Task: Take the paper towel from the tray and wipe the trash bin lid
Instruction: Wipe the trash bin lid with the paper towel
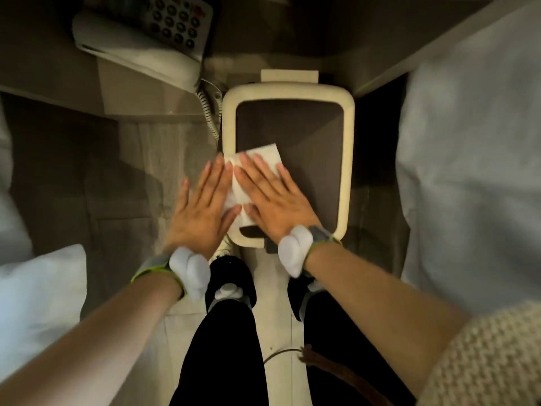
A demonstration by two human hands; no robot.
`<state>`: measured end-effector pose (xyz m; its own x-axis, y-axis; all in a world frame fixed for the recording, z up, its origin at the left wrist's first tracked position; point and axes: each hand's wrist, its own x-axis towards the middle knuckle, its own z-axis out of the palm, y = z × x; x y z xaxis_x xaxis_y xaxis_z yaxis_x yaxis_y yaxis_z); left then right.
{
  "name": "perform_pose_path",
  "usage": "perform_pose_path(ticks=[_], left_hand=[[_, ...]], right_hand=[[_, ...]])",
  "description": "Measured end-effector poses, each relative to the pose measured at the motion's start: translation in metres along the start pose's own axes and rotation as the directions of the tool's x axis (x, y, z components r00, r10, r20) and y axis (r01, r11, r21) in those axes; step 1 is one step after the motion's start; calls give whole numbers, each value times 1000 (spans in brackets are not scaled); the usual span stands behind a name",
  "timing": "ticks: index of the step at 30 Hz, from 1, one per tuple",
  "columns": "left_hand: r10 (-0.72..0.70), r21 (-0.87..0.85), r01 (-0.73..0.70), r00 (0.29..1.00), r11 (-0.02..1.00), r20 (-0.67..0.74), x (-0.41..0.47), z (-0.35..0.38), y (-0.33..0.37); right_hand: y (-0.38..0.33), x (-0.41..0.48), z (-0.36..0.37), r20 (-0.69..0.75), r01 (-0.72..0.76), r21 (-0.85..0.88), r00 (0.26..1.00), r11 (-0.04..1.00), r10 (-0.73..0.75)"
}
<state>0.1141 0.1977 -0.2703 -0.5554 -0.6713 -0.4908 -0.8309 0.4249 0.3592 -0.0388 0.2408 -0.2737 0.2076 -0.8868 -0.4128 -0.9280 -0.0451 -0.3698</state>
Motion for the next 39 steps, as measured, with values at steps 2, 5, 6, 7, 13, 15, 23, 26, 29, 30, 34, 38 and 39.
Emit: perform_pose_path(ticks=[2, 5, 6, 7, 13, 15, 23, 26, 29, 30, 34, 38, 39], left_hand=[[-4, -14, 4, 1000, 1000, -26, 22, -11, -3], [36, -1, -37, 993, 999, -109, 53, -23, 4], [55, 12, -54, 991, 998, -123, 62, -24, 10], [73, 29, -69, 990, 997, -121, 70, -24, 17], [201, 105, -199, 980, 974, -11, 58, 1, 57], [227, 174, -223, 974, 959, -4, 34, 11, 59], [142, 210, -139, 990, 968, 2, -11, 15, 22], [103, 117, -99, 994, 988, -26, 8, 3, 17], [89, 82, -83, 994, 993, -68, 37, -7, 27], [96, 87, -89, 993, 992, -73, 47, -9, 32], [152, 111, -149, 988, 983, -25, 72, -6, 62], [240, 179, -240, 971, 954, 19, 53, 9, 80], [247, 189, -248, 969, 950, 30, 44, 13, 80]], right_hand=[[16, 20, -13, -16, 12, 11, 1000, 1000, -12], [43, 37, -34, -43, -34, 26, 998, 999, 35], [51, 37, -39, -56, -57, 27, 997, 998, 58], [58, 34, -41, -72, -84, 34, 994, 996, 86], [64, -31, -17, -91, -233, 132, 965, 963, 246], [50, -52, -1, -46, -271, 148, 959, 951, 280], [7, -43, 15, -14, -76, 76, 997, 994, 77], [24, -18, 2, -35, -27, 73, 999, 997, 30], [53, -1, -16, -69, -43, 65, 996, 997, 48], [62, 2, -21, -75, -60, 66, 995, 996, 65], [87, -17, -28, -115, -161, 108, 978, 981, 173], [77, -58, -9, -82, -256, 219, 957, 942, 279], [71, -66, -3, -67, -268, 228, 955, 936, 290]])
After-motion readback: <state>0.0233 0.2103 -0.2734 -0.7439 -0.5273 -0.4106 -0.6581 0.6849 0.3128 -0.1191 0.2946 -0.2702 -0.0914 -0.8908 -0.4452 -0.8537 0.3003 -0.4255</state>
